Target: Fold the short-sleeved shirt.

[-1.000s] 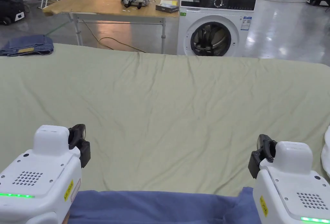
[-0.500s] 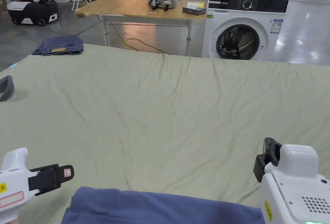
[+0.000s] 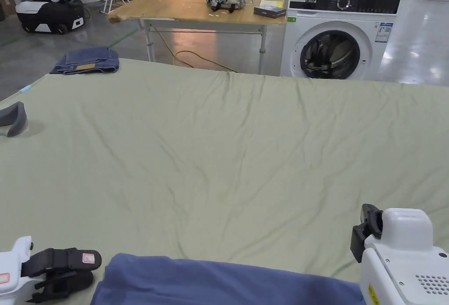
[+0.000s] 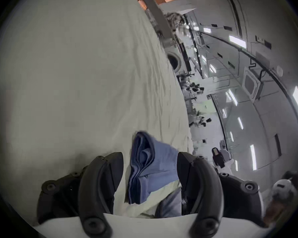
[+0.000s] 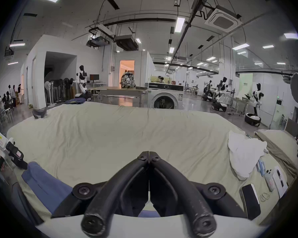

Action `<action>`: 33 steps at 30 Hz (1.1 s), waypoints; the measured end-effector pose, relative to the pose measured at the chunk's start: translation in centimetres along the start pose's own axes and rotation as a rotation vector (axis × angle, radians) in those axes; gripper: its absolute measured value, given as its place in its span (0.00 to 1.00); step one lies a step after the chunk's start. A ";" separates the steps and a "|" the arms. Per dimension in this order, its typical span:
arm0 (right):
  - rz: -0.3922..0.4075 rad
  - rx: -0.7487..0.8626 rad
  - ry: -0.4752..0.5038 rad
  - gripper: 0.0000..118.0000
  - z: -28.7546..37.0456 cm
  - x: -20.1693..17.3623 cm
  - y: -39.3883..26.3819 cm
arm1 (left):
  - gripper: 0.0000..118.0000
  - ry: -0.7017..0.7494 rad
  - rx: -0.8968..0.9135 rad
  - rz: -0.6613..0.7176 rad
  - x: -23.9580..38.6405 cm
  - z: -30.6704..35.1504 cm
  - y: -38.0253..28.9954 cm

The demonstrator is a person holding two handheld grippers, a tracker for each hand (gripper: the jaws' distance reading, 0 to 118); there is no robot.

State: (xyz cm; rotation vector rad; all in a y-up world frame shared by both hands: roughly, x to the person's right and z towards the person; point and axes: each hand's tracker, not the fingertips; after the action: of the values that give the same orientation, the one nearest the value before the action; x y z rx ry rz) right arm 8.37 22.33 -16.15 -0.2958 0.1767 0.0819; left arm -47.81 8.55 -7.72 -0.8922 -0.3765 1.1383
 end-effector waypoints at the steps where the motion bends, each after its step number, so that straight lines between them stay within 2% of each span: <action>1: 0.001 -0.002 0.000 0.00 0.0 0.0 -0.1 | 0.56 0.009 -0.035 0.009 -0.2 -1.0 -0.3; 4: 0.002 -0.008 0.003 0.00 0.0 -0.2 -0.2 | 0.56 -0.097 -0.122 -0.011 0.3 -3.2 -1.2; 10: 0.000 -0.017 0.006 0.00 -0.1 -0.4 -0.3 | 0.54 -0.102 -0.131 -0.014 1.6 -6.0 -1.5; 12: -0.003 -0.019 0.010 0.00 -0.1 -0.4 -0.3 | 0.43 -0.097 -0.135 -0.024 1.8 -6.0 -1.1; 14: -0.010 -0.016 0.007 0.00 -0.1 -0.3 -0.3 | 0.13 0.003 -0.128 -0.073 2.1 -6.2 -1.1; 15: -0.013 -0.015 0.005 0.00 0.0 -0.3 -0.2 | 0.07 0.059 -0.123 -0.090 2.0 -6.2 -0.9; 16: -0.018 -0.014 0.005 0.00 0.0 -0.2 -0.2 | 0.06 0.112 -0.114 -0.102 2.2 -6.4 -1.1; 18: -0.021 -0.017 0.003 0.00 0.1 0.1 -0.2 | 0.04 0.074 -0.099 -0.102 2.8 -6.2 -1.5; 20: -0.014 -0.018 -0.003 0.00 0.2 0.4 -0.1 | 0.02 0.121 -0.072 -0.129 3.4 -5.6 -1.2; 25: 0.001 0.004 -0.021 0.00 0.4 1.3 0.1 | 0.01 0.109 -0.050 -0.173 5.0 -4.2 -0.7; 33: -0.024 0.002 -0.040 0.00 0.2 2.5 0.2 | 0.01 0.256 0.028 -0.233 8.2 0.2 1.7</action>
State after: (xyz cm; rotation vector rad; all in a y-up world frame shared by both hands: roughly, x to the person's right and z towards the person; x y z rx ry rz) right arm 10.78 22.71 -16.51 -0.2935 0.1339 0.0638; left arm -45.67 16.21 -10.36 -0.9310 -0.2460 0.8022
